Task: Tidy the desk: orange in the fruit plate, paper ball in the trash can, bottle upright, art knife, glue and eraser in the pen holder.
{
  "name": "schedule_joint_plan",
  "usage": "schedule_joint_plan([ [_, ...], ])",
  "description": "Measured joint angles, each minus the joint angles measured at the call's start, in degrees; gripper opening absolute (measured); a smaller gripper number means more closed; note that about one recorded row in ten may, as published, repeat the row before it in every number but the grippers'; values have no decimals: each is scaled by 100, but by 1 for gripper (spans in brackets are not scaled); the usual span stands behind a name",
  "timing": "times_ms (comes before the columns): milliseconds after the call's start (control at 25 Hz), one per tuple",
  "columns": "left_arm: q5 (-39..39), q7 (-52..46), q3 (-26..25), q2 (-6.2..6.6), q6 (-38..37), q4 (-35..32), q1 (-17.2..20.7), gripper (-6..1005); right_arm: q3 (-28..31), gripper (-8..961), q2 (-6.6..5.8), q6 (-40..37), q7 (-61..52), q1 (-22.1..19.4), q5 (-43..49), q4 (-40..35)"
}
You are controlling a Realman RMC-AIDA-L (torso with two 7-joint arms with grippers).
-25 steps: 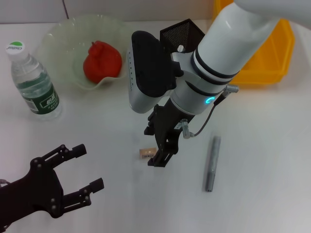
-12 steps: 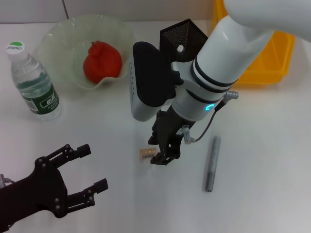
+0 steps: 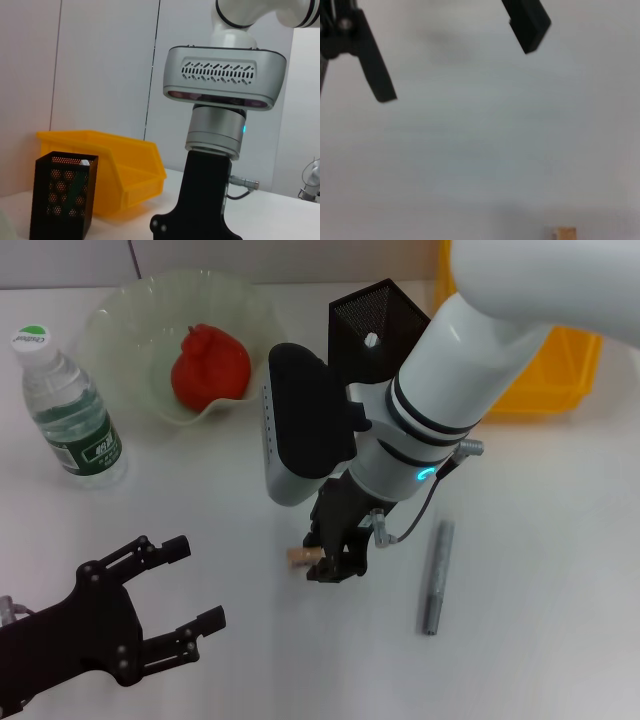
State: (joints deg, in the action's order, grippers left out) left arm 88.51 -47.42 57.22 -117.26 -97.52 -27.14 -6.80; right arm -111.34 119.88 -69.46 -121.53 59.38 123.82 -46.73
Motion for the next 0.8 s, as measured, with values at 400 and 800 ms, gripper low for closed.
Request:
schedule_joint_plan([
  [400,0,24,-1,-20,0,-12,-19,844,-12,178,0,137,46,-48,-105,27],
  [800,-1,13,-16,-27,-3,-28,-81,844,404,120,-36,7,-173,-332,168,-414],
])
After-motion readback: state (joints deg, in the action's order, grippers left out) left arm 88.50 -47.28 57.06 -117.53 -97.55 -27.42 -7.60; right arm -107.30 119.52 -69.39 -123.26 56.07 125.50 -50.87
